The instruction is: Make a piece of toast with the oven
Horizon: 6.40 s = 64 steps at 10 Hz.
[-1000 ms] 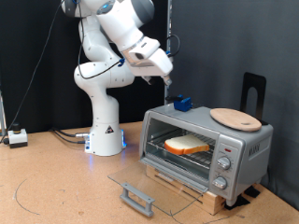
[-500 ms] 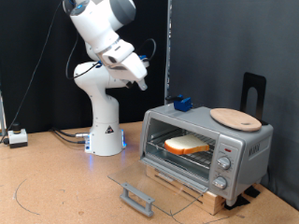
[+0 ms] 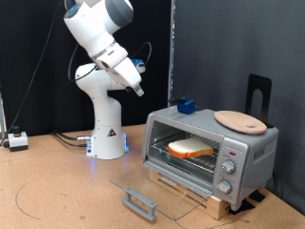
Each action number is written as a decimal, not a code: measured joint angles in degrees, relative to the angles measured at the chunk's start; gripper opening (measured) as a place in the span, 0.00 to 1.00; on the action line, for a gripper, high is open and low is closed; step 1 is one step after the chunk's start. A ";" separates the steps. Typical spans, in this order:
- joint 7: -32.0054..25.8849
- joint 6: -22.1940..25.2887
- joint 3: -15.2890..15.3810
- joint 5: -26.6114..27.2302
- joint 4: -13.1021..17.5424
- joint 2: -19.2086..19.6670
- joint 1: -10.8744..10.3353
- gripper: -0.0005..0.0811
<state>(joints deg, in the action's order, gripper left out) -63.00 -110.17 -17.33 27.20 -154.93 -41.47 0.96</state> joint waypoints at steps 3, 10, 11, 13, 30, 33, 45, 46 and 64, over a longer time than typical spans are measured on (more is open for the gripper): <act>17.53 0.71 -0.27 0.48 3.96 7.12 1.84 1.00; 31.66 15.83 -5.42 3.34 12.46 20.17 4.18 1.00; 32.79 15.91 -6.50 3.59 13.70 22.84 4.43 1.00; 33.79 14.39 -7.70 3.06 15.83 27.47 5.10 1.00; 27.74 21.69 -11.42 9.13 33.68 63.05 9.51 1.00; 26.36 22.90 -11.00 9.47 34.17 64.66 9.78 1.00; 18.04 16.77 -2.04 14.94 20.75 68.61 7.83 1.00; 17.01 20.45 -2.15 14.70 20.50 67.67 8.30 1.00; 21.98 29.34 3.08 11.98 2.46 39.58 5.60 1.00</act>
<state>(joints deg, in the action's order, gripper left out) -41.02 -80.83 -14.25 39.19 -152.48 -1.89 6.56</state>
